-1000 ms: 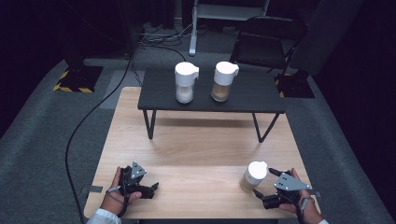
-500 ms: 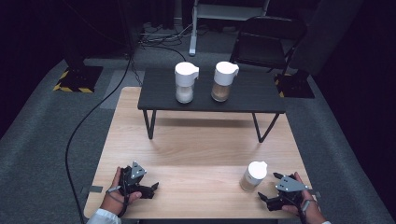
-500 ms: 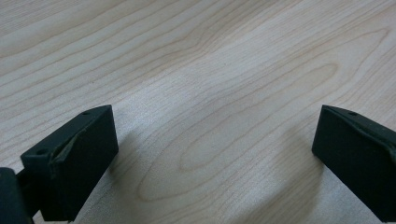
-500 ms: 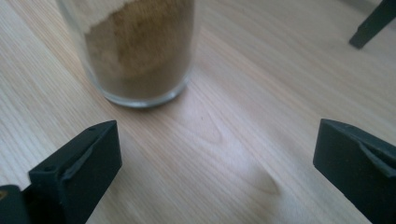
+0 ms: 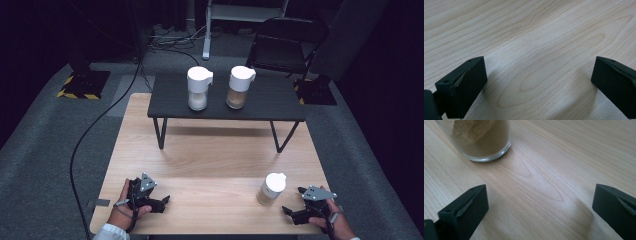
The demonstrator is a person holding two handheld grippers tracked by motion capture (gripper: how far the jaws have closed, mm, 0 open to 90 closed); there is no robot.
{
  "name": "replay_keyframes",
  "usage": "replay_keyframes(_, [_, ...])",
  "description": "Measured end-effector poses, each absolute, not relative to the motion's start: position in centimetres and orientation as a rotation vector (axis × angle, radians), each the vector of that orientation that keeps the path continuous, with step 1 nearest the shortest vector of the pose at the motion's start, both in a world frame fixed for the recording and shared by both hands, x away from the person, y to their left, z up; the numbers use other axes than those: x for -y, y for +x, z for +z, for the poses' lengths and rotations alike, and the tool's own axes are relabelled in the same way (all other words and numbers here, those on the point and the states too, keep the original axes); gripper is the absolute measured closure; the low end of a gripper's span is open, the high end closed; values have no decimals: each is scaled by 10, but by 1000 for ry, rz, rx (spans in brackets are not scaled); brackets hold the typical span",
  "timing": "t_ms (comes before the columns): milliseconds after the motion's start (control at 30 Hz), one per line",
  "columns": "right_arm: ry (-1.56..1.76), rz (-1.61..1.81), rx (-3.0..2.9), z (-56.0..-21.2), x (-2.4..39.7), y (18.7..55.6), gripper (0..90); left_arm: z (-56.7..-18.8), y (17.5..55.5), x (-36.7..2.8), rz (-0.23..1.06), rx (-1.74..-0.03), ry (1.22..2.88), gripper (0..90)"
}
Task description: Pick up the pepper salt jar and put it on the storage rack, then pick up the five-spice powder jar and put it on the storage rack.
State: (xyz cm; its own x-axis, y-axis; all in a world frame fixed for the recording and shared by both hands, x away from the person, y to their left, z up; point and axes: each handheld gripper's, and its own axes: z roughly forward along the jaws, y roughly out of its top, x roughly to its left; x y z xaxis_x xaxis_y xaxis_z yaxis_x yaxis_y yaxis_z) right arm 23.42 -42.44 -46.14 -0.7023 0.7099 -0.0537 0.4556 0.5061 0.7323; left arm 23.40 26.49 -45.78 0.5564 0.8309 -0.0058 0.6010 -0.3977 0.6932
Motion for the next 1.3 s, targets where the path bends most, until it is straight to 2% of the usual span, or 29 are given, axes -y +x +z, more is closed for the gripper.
replay_keyframes(1300, [1031, 1026, -2417, -460, 432, 237, 0, -457, 238, -266, 447, -1129, 2147, 2])
